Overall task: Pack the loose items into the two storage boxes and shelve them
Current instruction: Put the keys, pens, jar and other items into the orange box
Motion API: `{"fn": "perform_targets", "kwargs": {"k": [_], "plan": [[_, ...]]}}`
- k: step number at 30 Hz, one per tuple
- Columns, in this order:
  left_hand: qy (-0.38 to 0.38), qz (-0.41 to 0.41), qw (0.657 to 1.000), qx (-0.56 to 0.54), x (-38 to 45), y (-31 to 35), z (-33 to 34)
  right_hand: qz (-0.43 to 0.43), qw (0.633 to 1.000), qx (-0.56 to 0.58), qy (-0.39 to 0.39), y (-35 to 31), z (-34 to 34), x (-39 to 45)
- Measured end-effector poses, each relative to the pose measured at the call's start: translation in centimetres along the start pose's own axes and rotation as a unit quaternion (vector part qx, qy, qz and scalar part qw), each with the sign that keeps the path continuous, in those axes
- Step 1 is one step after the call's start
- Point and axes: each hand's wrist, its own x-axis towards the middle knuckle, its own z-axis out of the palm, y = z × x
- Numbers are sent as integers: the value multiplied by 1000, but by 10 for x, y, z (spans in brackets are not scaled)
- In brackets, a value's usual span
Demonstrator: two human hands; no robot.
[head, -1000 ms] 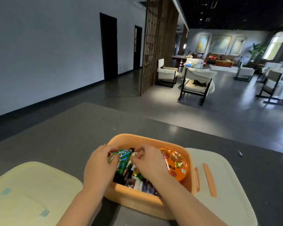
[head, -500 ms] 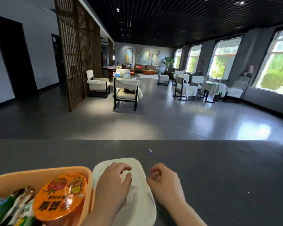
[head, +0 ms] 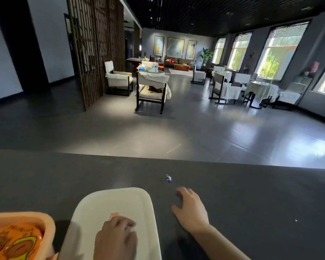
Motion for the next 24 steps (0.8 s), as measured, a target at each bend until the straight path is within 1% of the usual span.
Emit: {"fn": "perform_targets", "kwargs": {"k": [2, 3, 7, 9, 11, 13, 16, 18, 21, 24], "plan": [[49, 45, 998, 18, 1, -6, 9, -16, 999, -24, 14, -3, 12, 39], [69, 50, 996, 24, 0, -7, 12, -23, 999, -40, 18, -5, 18, 56], [72, 40, 996, 27, 0, -8, 20, -24, 995, -100, 7, -9, 40, 97], [84, 48, 994, 41, 1, -9, 19, -24, 994, -104, 26, -7, 49, 99], [84, 38, 995, 37, -1, -9, 18, -25, 995, -88, 47, -6, 52, 91], [63, 30, 997, 36, -5, -9, 19, -17, 997, -71, 41, -4, 50, 78], [-21, 8, 998, 50, -14, -6, 10, -8, 999, -34, 30, -2, 34, 52], [-59, 11, 997, 50, -25, -6, 1, -19, 999, -11, 38, -7, 14, 32], [-74, 4, 997, 16, -50, 3, -22, -68, 995, 39, 61, -36, -19, 1], [-73, 5, 996, -47, -79, 13, -51, -137, 983, 105, 61, -92, -41, -35]]}}
